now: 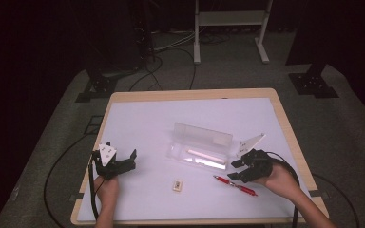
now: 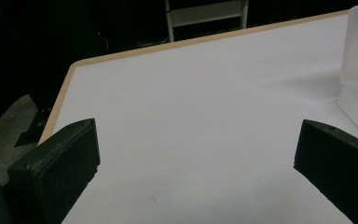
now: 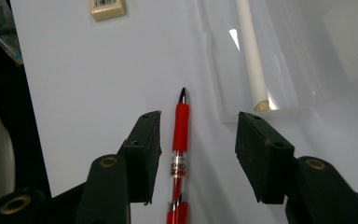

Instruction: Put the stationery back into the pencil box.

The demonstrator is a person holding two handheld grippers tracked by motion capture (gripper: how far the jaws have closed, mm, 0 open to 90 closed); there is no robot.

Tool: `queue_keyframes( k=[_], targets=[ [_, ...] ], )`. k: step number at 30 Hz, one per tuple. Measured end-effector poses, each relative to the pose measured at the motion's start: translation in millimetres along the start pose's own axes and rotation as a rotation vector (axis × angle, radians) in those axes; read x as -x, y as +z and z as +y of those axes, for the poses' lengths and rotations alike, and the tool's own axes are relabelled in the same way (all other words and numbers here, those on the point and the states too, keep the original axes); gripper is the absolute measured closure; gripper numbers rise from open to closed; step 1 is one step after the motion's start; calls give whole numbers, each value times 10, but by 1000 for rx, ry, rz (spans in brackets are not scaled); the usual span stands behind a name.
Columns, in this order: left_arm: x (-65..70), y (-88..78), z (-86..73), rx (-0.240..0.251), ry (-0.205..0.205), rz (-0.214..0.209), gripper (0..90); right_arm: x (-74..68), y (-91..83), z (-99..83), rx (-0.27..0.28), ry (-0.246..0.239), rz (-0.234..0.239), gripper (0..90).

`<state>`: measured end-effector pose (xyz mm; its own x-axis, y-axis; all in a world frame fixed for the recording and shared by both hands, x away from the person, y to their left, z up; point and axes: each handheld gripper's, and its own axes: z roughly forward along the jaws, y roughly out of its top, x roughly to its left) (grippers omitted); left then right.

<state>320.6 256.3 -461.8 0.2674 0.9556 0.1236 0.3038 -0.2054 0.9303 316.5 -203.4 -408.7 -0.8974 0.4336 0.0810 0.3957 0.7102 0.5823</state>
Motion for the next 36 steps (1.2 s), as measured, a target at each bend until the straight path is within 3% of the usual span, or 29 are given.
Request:
queue_keyframes(
  k=[5,22,36],
  targets=[
    [3,-3,1,-3,3,0,0,-84,95,-116,-41,2,0,555],
    [8,-6,0,0,5,-2,0,-136,310,-298,-114,12,-4,671],
    [6,-6,0,-1,5,-2,0,-145,332,-296,-113,-8,-35,756]
  ],
)
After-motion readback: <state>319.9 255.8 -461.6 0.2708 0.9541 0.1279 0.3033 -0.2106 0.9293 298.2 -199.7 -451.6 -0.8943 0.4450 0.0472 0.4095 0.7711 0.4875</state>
